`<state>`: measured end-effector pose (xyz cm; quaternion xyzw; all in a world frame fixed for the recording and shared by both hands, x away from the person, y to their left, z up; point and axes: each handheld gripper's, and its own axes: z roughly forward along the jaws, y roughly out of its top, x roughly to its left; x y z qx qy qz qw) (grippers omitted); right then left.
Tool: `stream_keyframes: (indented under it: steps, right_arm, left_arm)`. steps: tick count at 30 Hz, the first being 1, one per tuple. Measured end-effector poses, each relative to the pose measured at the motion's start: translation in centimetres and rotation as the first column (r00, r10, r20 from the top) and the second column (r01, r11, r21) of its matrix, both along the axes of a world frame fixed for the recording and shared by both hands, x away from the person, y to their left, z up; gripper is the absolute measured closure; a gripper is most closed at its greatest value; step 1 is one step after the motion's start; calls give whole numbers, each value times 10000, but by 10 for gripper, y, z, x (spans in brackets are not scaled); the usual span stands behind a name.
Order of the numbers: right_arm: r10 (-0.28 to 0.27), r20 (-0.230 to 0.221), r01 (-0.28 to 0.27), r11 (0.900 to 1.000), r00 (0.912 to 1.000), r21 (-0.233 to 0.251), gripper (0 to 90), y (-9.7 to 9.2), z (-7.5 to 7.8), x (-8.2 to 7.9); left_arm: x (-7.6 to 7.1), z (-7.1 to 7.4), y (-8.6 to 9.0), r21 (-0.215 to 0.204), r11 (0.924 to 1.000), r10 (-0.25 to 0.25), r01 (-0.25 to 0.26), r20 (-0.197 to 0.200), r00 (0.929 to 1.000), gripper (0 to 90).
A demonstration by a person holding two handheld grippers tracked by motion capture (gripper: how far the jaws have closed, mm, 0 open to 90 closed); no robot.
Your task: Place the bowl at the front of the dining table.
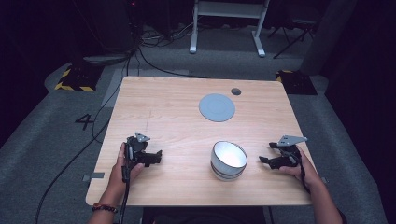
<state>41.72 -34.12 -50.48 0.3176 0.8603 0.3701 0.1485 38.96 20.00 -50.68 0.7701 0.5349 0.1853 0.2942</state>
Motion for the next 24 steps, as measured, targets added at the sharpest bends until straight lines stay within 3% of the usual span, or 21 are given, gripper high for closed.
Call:
stream_keyframes:
  steps: [8,15,21,24]
  right_arm:
    - [-169,-68,169,9999,9998,18,165,-3,1,0]
    - [159,-60,-160,9997,9999,-169,186,1,7,-4]
    - [353,79,-356,9985,9993,424,194,3,17,-11]
    - [435,102,-440,9980,9990,461,194,5,22,-15]
  left_arm:
    - [1,0,0,-43,10000,-32,32,22,10000,0]
    - [1,0,0,-48,10000,-31,31,24,10000,0]
    - [1,0,0,-30,10000,-22,22,15,10000,0]
    - [1,0,0,-45,10000,-33,33,18,10000,0]
